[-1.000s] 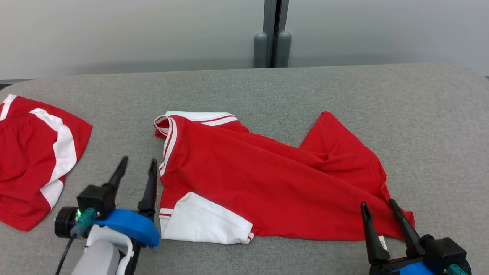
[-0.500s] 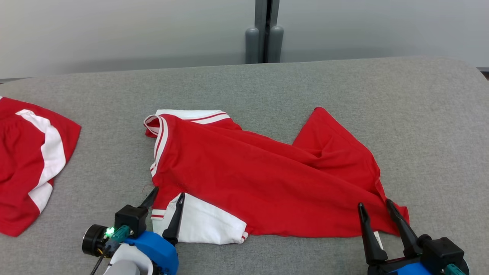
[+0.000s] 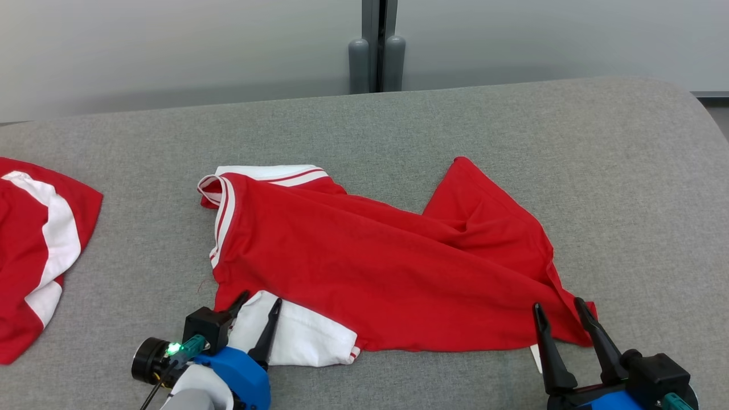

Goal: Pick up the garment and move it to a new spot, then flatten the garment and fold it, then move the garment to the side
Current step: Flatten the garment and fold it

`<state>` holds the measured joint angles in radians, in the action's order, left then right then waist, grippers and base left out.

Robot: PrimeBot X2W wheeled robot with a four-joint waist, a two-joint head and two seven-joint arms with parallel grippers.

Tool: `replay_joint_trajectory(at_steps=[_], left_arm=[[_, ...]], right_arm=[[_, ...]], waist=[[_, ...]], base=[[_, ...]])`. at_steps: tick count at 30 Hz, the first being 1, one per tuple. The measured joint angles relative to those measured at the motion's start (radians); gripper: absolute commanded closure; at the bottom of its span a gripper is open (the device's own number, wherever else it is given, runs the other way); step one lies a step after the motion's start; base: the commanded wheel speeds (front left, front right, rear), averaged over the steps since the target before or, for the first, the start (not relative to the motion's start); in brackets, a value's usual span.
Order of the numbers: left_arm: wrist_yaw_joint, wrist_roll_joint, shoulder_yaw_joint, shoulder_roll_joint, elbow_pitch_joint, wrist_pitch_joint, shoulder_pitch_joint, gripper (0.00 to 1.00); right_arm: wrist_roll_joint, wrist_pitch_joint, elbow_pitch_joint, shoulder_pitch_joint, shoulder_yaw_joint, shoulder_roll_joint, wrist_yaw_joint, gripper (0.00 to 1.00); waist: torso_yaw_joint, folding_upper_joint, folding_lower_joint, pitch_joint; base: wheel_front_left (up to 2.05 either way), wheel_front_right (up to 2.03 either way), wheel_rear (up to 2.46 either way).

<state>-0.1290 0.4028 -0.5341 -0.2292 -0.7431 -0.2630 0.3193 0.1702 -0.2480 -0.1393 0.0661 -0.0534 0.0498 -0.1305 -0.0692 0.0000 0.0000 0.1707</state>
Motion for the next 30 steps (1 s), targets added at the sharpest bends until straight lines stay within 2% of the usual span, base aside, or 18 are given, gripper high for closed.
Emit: replay_joint_trajectory(at_steps=[6,11,21,26,27,28,29,30], left_arm=[[0.000,0.019,-0.024,-0.002,-0.011,0.000,0.016,1.00],[0.000,0.020,-0.021,-0.007,0.053,0.000,0.001,1.00],[0.000,-0.005,-0.046,-0.043,0.286,0.000,-0.207,1.00],[0.000,-0.039,-0.016,-0.057,0.325,0.000,-0.296,1.00],[0.000,-0.043,-0.004,-0.053,0.330,0.000,-0.311,0.66],[0.001,-0.043,0.010,-0.048,0.335,0.000,-0.322,0.41],[0.001,-0.044,0.021,-0.045,0.337,0.000,-0.331,0.00],[0.001,-0.049,0.033,-0.042,0.337,0.000,-0.341,0.00]], right_arm=[[0.000,0.000,-0.001,0.002,0.009,0.000,0.000,0.00],[0.000,0.000,-0.003,0.022,0.012,0.000,0.000,0.00],[0.009,0.000,-0.004,0.049,0.014,0.000,0.000,0.00],[0.012,0.000,-0.003,0.050,0.014,0.000,0.000,0.00],[0.014,0.001,-0.003,0.050,0.013,0.000,0.000,0.00],[0.015,0.001,-0.004,0.050,0.013,0.000,0.000,0.00],[0.015,0.001,-0.004,0.050,0.013,0.000,0.000,0.00],[0.015,0.001,-0.005,0.050,0.013,0.000,0.000,0.00]], waist=[[0.007,0.0000,0.0000,-0.011],[0.033,0.0000,0.0000,-0.041],[0.088,0.0000,-0.0002,-0.082],[0.106,0.0000,-0.0001,-0.080],[0.109,0.0000,-0.0001,-0.080],[0.111,0.0000,-0.0001,-0.080],[0.114,-0.0001,-0.0001,-0.081],[0.115,0.0000,-0.0001,-0.082]], base=[[0.00,0.00,0.00],[0.00,0.00,0.00],[0.00,0.00,0.00],[0.00,0.00,0.00],[0.00,0.00,0.00],[0.00,0.00,0.00],[0.00,0.00,0.00],[0.00,0.00,0.00]])
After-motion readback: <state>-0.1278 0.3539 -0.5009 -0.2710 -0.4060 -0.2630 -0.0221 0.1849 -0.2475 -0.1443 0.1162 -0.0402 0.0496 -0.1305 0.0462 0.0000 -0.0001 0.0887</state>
